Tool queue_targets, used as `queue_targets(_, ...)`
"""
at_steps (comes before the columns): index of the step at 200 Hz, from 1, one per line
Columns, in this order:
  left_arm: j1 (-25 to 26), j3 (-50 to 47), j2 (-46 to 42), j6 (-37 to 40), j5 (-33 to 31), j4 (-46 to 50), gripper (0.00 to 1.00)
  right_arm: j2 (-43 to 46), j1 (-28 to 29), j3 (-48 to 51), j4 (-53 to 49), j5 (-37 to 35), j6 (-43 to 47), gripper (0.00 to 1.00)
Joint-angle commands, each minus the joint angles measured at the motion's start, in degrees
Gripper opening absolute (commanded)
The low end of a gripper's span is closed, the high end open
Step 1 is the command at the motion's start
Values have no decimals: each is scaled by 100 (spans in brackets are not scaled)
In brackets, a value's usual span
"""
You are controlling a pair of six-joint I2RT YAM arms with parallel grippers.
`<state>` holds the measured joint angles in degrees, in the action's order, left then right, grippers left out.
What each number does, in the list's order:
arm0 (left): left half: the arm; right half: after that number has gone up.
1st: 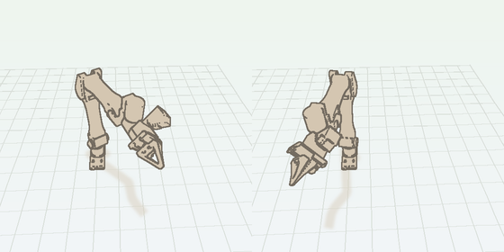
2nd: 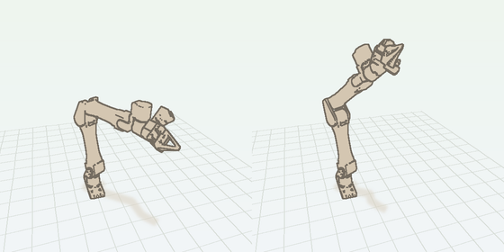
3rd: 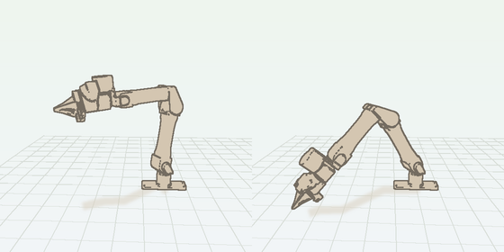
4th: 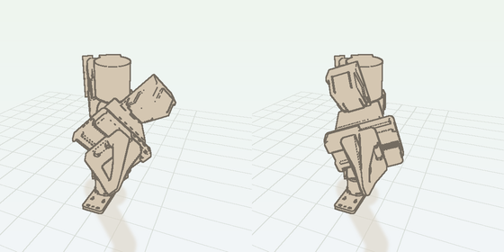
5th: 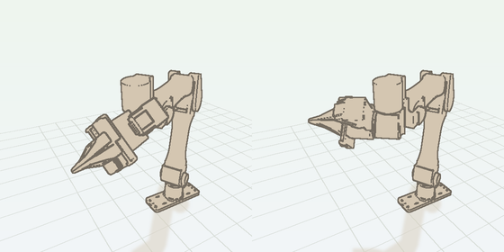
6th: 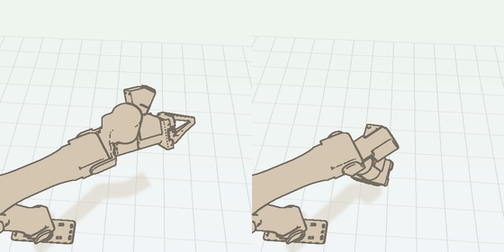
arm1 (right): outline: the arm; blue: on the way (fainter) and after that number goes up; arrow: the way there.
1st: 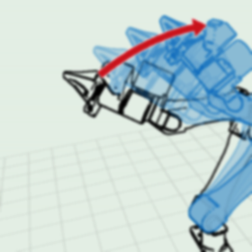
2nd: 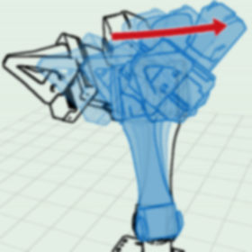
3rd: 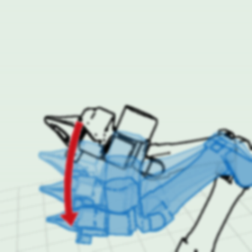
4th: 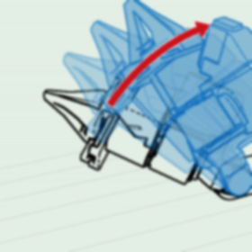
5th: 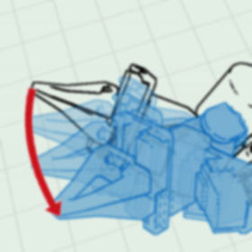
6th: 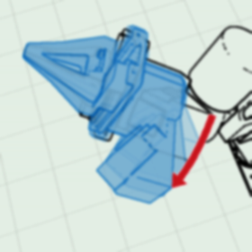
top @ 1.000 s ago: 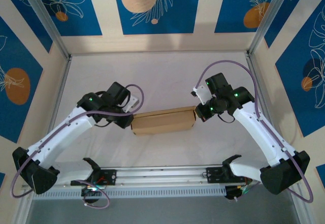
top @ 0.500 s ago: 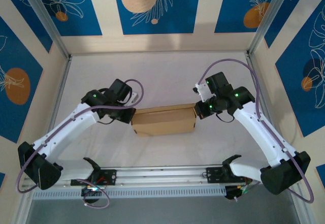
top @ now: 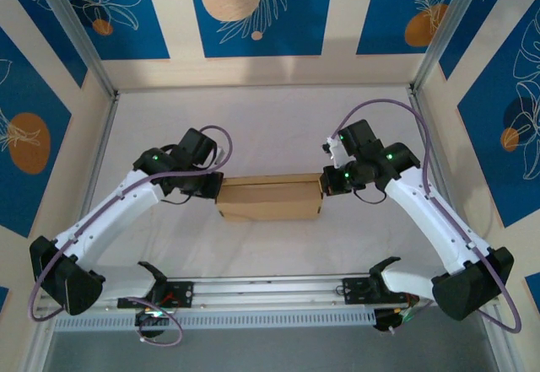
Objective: Fold the paper box
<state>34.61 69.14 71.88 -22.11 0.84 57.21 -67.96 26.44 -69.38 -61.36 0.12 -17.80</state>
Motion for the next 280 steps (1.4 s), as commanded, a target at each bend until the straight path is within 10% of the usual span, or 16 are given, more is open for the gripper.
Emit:
queue_targets(1,-44,-50,-48,-331,188,-397,5,-85,-102,-112,4,628,-672,0)
queue_targets(80,-153,-281,-126,-540,167,-622,5,-32,-443,285,592,1342,-1817,0)
queue_targets(280,-174,-1027,-692,-399,140,-1210,10,934,167,1473,1050,-759,-1371,0)
